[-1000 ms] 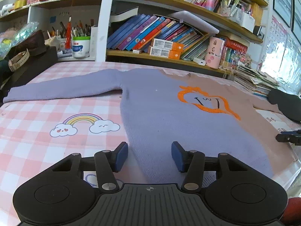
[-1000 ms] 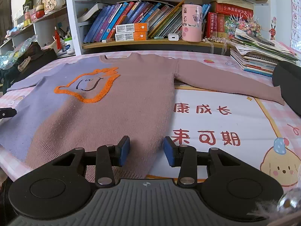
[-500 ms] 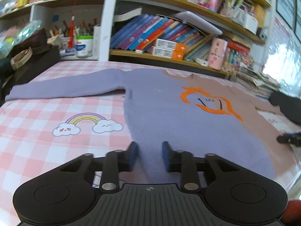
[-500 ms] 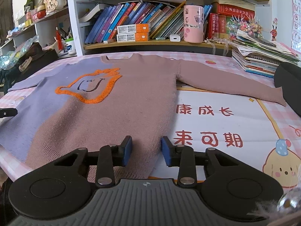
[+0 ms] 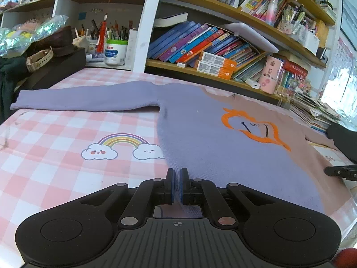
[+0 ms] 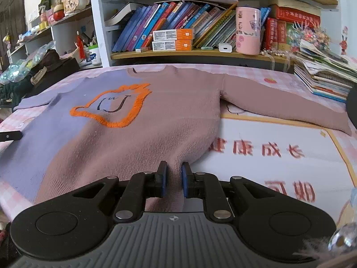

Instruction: Fold clothes

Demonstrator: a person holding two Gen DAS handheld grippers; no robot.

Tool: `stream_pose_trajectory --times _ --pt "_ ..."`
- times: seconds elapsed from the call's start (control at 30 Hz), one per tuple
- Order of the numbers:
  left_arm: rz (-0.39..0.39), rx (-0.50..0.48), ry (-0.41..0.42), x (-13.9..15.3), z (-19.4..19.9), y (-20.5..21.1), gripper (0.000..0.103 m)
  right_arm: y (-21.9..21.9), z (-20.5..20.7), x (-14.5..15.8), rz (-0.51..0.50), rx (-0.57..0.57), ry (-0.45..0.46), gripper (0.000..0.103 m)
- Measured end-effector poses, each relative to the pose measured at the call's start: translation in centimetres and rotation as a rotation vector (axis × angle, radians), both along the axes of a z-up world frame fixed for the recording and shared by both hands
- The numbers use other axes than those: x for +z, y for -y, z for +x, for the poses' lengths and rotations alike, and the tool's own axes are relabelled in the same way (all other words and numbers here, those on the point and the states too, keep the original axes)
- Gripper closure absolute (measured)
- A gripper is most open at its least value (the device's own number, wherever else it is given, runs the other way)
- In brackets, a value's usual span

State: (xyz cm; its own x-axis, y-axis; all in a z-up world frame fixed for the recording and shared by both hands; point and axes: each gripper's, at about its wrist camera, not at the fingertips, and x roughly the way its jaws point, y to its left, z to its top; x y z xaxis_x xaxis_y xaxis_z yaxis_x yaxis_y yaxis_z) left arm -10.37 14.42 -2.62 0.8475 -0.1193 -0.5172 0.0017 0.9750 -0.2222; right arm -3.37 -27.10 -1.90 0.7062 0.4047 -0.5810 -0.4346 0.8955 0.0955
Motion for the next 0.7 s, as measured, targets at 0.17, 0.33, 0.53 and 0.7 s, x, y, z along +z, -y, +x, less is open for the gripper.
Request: stream_pose_trajectory --times 0.17,0.33,0.53,0.7 --pt "-0.004 -0.027 -0.007 0.2 1.4 1.1 0.099 0.6 2.2 -0.1 -0.013 -0.063 0.010 0.091" --pt "0.018 -0.064 -0.002 0.0 2.5 2.8 0.099 1.8 3.0 -0.2 0.001 -0.141 0.009 0.091" --pt "-0.021 -0.043 -0.006 -0.1 2.2 1.6 0.099 2.2 1.0 -0.3 0.017 -0.108 0.012 0.090" --pt "-0.017 -0.045 -0.014 0.0 2.1 1.7 0.095 2.6 0.7 -0.4 0.035 -0.101 0.024 0.085"
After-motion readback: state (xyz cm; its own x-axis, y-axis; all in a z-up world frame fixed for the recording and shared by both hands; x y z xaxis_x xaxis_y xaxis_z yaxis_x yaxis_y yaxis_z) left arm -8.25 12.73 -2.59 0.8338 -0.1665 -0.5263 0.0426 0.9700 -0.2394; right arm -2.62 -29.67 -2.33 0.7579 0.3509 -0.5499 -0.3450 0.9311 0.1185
